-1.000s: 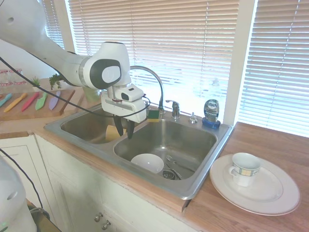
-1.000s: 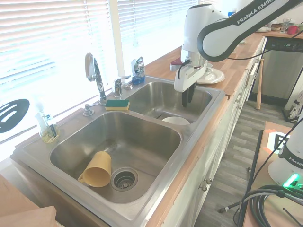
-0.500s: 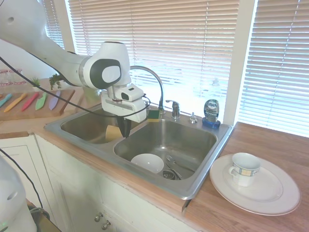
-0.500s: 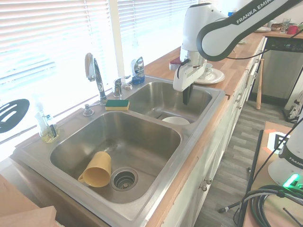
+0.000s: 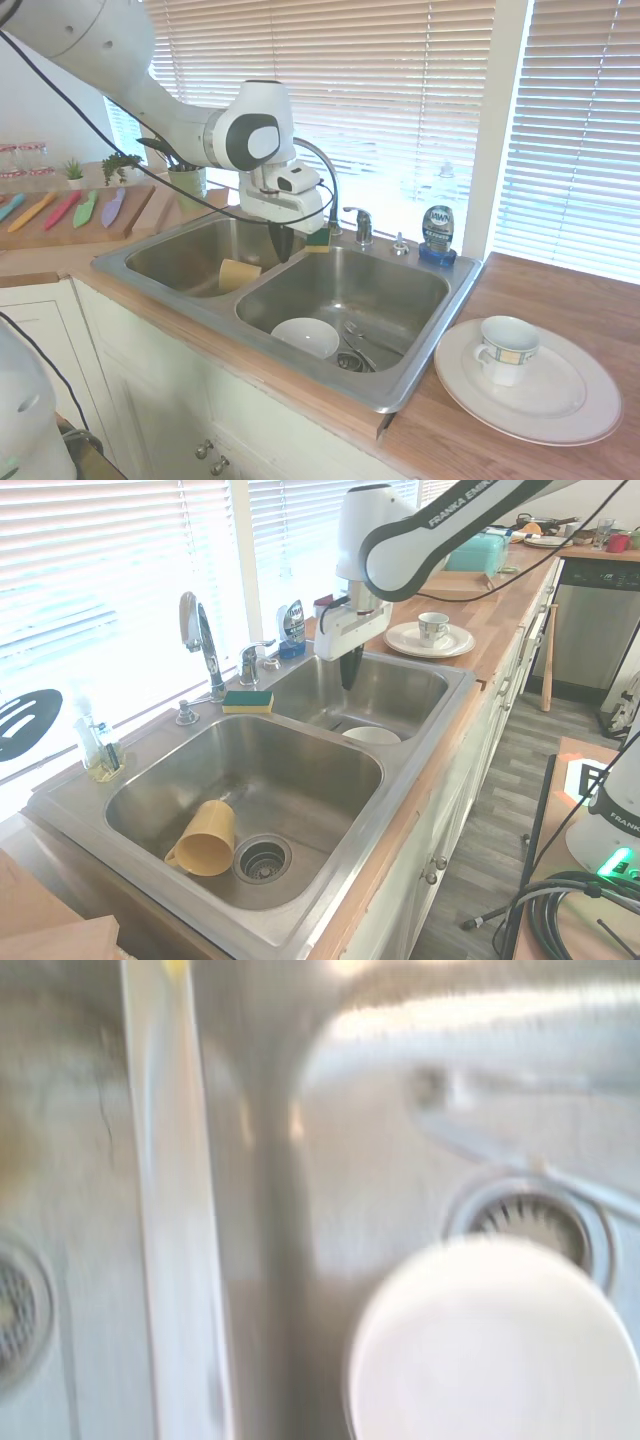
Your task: Turn on the faucet
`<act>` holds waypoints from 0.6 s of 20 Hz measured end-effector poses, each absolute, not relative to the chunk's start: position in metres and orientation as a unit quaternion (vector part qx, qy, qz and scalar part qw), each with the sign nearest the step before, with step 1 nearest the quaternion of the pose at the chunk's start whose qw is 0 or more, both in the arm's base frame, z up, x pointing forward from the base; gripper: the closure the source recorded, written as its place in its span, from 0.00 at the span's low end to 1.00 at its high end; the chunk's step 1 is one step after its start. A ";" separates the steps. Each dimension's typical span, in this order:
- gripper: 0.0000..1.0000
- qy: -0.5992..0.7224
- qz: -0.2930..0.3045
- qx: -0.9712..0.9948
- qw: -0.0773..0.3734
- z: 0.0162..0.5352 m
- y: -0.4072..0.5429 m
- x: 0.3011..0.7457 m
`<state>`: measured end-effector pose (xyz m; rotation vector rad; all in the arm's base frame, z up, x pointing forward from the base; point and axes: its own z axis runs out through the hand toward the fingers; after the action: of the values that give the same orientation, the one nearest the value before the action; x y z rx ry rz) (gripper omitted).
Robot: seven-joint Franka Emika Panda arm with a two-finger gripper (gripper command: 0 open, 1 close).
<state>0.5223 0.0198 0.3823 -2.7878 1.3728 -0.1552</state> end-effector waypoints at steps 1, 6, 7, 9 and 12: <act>1.00 0.444 -0.052 -0.894 0.013 0.381 0.021 0.534; 1.00 0.466 -0.055 -0.883 0.006 0.378 0.005 0.591; 1.00 0.469 -0.056 -0.881 0.006 0.379 0.001 0.600; 1.00 0.472 -0.058 -0.880 0.005 0.381 -0.002 0.614; 1.00 0.474 -0.060 -0.878 0.004 0.380 -0.002 0.632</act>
<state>0.6322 -0.0015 0.3797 -2.7525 1.4853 -0.1867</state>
